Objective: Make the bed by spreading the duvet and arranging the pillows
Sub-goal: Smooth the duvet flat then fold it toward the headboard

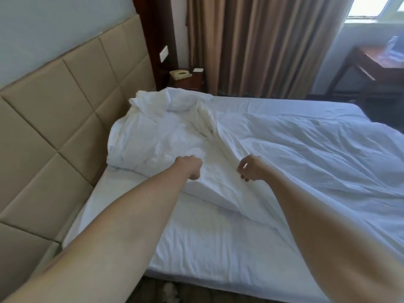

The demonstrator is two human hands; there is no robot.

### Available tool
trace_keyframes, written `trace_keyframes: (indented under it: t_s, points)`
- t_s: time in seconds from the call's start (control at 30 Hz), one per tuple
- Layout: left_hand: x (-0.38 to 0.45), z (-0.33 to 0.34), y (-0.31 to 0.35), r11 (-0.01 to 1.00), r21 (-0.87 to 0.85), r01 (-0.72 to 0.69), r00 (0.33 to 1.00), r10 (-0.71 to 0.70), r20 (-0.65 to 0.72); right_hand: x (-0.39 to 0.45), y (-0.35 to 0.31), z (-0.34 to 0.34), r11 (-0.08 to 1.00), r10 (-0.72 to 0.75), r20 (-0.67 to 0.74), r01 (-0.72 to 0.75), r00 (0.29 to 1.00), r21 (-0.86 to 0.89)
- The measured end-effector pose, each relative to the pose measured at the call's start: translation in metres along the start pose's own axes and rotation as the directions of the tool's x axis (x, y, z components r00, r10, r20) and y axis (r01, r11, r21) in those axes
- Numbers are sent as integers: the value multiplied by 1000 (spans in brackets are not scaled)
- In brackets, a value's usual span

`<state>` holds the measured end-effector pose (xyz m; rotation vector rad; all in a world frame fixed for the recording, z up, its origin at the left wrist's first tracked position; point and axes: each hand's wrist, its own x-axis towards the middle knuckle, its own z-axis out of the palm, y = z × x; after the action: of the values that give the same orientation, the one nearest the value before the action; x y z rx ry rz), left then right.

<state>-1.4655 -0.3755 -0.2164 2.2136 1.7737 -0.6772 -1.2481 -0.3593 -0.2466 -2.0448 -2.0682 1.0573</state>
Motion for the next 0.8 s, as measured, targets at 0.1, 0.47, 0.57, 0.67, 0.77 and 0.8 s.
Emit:
trace_keyframes:
  t_s: [0.1,0.47,0.57,0.67,0.77,0.8]
  points:
    - [-22,14,79,995,-95,4,1000,-5,-9,-44,78,-4,999,49,15,-48,999,-17]
    - [-67,75,336,902,-428,-53,987,113,117,-199,306,-33,989,143,28,-142,989,-36]
    - [-63,95,366,899,-436,-32,986,101,136,-199,333,-32,992,126,34,-126,991,-28]
    - [-52,109,380,898,-439,34,987,38,154,-185,351,-30,993,102,87,-97,991,-61]
    - [-32,126,392,886,-442,138,984,-72,164,-157,364,-34,996,27,104,-18,994,-88]
    - [-23,132,398,888,-428,166,981,-104,163,-147,369,-35,995,-2,110,13,994,-101]
